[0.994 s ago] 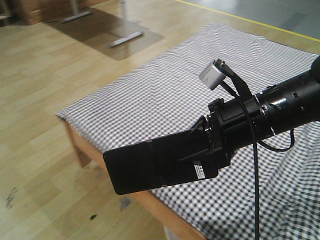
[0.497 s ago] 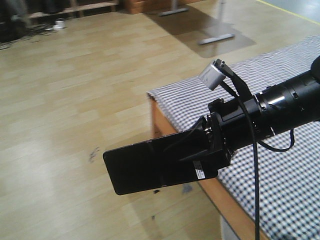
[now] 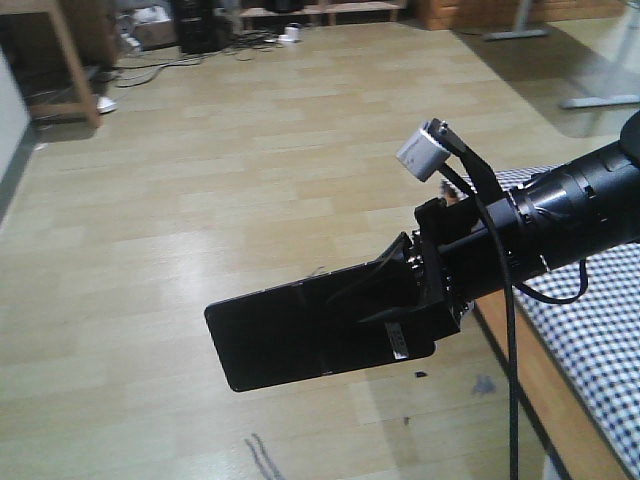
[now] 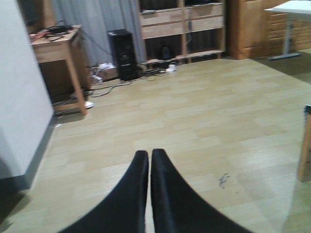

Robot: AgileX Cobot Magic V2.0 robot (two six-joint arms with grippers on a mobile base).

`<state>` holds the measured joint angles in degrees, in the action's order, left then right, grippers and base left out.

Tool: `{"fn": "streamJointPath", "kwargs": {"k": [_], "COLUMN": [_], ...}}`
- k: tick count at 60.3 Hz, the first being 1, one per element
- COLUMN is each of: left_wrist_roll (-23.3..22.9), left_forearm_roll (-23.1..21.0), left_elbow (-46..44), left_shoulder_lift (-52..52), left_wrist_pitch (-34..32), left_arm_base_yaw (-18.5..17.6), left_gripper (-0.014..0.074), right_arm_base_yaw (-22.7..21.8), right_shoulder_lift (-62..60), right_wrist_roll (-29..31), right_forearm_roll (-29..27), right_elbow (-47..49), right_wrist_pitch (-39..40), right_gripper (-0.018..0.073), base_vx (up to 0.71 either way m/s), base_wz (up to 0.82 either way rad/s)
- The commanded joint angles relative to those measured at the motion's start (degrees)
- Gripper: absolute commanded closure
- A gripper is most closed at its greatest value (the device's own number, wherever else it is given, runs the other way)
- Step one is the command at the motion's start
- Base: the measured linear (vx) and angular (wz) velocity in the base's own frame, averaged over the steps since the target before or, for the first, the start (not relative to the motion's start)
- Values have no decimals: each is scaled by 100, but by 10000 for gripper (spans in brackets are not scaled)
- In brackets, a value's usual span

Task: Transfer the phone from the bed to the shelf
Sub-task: 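Hold the phone in the right gripper while driving away from the bed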

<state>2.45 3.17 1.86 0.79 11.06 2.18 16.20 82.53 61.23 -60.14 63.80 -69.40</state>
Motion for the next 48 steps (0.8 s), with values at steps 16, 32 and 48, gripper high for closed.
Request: {"fn": "streamJointPath", "kwargs": {"k": [16, 32, 48], "left_wrist_roll": [-22, -22, -22], "left_forearm_roll": [-26, -26, -26], "left_elbow": [-146, -146, -146], "left_shoulder_lift": [65, 65, 65], "left_wrist_pitch": [-407, -407, -407], "left_arm_base_yaw": [-2, -2, -2], "left_gripper": [596, 596, 596], "right_arm_base_yaw": [-17, -17, -17], "right_shoulder_lift": [-208, -208, -208], "right_wrist_roll": [63, 63, 63], "right_forearm_roll": [-462, -462, -462], "right_elbow": [140, 140, 140], "right_wrist_pitch": [-453, -453, -453], "right_gripper": [560, 560, 560], "base_vx": [-12, -5, 4], "base_wz": [46, 20, 0]}}
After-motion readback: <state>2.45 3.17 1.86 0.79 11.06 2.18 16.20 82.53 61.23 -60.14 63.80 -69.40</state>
